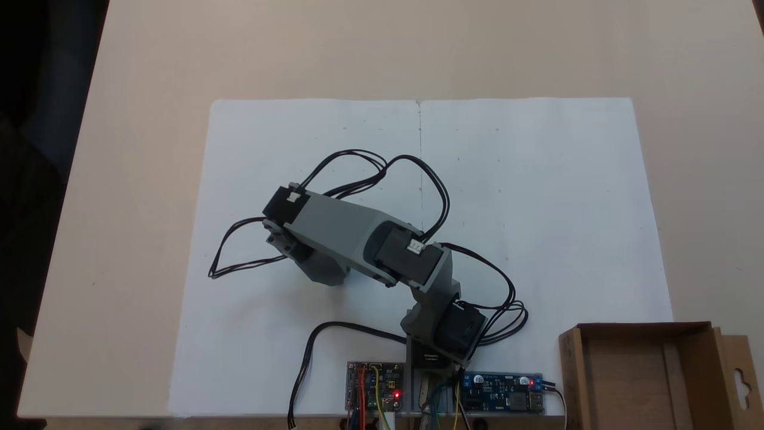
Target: Grasp a green dice and put it in the bin.
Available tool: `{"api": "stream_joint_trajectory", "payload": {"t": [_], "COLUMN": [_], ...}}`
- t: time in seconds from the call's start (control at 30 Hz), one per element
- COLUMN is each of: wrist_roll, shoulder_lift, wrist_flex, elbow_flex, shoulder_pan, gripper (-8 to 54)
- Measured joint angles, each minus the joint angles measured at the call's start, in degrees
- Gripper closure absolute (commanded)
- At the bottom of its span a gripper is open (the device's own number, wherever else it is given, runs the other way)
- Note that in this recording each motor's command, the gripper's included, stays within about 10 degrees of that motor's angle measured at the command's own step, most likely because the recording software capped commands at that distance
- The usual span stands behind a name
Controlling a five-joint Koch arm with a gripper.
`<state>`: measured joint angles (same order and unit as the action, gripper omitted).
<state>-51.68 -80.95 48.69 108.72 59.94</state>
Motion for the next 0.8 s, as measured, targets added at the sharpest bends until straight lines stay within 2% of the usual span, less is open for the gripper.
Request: {"api": "stream_joint_trajectory", "payload": {"t": [0.53,0.63,0.8], "wrist_roll": [0.6,1.5,1.7], "shoulder_lift": [0.0,0.0,0.0], "wrist_flex": [-1.8,-1.8,-1.9], "elbow_flex": [3.3,3.3,3.3], "shoulder_pan": [-1.1,-1.0,-1.0], "gripper": [4.0,6.6,6.7]}}
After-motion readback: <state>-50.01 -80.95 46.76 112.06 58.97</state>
